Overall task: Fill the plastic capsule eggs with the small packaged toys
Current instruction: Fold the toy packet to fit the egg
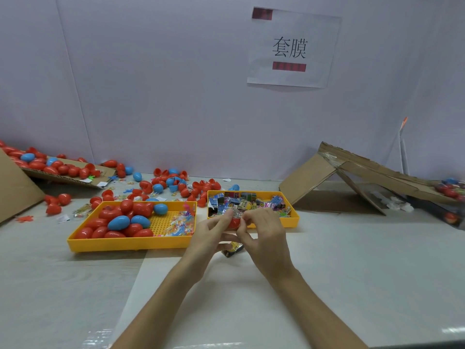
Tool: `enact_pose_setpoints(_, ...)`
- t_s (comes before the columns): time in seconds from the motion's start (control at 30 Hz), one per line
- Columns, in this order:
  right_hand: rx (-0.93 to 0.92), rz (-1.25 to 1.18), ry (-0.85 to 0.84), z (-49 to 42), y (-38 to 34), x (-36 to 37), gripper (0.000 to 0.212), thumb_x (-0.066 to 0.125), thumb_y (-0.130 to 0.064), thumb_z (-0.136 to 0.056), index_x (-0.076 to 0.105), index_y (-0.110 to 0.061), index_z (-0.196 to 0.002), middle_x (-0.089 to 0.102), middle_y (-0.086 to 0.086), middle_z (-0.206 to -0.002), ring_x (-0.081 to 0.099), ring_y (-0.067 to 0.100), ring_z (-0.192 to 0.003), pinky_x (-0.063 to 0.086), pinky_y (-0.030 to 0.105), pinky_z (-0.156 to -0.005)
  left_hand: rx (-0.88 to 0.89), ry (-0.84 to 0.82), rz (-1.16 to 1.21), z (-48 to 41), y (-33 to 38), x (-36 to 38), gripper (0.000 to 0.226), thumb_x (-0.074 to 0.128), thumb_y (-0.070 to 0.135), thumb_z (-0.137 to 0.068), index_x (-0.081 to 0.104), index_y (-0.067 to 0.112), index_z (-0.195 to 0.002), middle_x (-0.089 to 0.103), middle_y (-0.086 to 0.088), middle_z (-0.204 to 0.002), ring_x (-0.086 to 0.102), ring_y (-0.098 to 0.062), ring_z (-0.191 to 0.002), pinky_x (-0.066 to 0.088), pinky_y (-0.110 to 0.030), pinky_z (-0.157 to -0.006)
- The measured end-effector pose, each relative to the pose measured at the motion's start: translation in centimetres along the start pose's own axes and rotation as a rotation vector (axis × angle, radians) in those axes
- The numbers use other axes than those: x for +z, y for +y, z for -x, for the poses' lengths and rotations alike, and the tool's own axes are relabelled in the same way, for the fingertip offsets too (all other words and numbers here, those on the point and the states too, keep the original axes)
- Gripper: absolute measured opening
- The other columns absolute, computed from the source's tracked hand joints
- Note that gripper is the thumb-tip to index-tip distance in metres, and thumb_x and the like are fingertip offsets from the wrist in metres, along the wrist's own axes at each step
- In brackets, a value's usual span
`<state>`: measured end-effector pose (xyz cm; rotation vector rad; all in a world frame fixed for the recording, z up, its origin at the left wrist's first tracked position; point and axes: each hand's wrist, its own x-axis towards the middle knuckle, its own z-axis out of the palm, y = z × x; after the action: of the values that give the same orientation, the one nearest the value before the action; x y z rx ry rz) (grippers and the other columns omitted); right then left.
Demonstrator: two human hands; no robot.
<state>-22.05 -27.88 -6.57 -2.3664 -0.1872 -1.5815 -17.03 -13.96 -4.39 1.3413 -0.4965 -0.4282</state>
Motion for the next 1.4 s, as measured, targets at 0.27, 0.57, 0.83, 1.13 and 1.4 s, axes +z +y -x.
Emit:
enact_pose_setpoints(0.27,0.051,-0.032,0.015,-0.1,-0.1,-0.3,0.014,0.056,-0.016,-0.093,0.063,-0.007,-0.085,0.061,0.003,-0.080,0.054,0.019,-0.076,0.048,0.028,-0.071,0.198,-0.026,-0.077,-0.5,-0.7,-0.9,0.041,0.078,0.016,-0.087,0.066,0.035,-0.121,0.074,0.019,-0.111,0.069,-0.004,-0.105,0.055,-0.016,-0.077)
enact_pose_setpoints(0.57,0.033,-0.005,-0.004,-0.2,-0.3,-0.3,0.018,0.053,-0.017,-0.093,0.063,-0.005,-0.083,0.060,0.006,-0.078,0.052,0.018,-0.074,0.044,0.025,-0.070,0.243,0.068,-0.118,-0.6,-1.1,-0.8,0.037,0.080,0.010,-0.084,0.070,0.036,-0.108,0.075,0.024,-0.099,0.071,0.002,-0.094,0.053,-0.010,-0.069)
enact_pose_setpoints(0.83,0.022,-0.016,0.001,-0.1,-0.3,-0.1,0.016,0.056,-0.015,-0.094,0.064,-0.004,-0.086,0.061,0.005,-0.081,0.053,0.019,-0.077,0.046,0.028,-0.072,0.215,0.113,-0.072,-0.5,-0.9,-0.7,0.037,0.082,0.016,-0.081,0.071,0.031,-0.113,0.075,0.015,-0.106,0.071,-0.004,-0.098,0.058,-0.019,-0.075)
enact_pose_setpoints(1.13,0.070,-0.103,-0.042,0.1,-0.9,0.1,0.035,0.066,-0.034,-0.091,0.068,-0.010,-0.116,0.070,0.000,-0.111,0.064,0.017,-0.106,0.047,0.028,-0.095,0.009,-0.021,0.435,-0.4,0.0,-1.6,0.064,0.080,0.003,-0.070,0.061,0.012,-0.130,0.066,-0.016,-0.130,0.069,-0.023,-0.115,0.059,-0.027,-0.081)
enact_pose_setpoints(1.4,0.009,-0.112,0.021,0.2,-0.7,0.2,0.031,0.063,-0.025,-0.094,0.068,-0.011,-0.121,0.071,0.001,-0.114,0.062,0.013,-0.110,0.051,0.027,-0.095,-0.034,-0.104,0.560,0.0,0.4,-1.3,0.058,0.078,0.007,-0.076,0.061,0.012,-0.132,0.069,-0.016,-0.126,0.069,-0.028,-0.115,0.059,-0.028,-0.082)
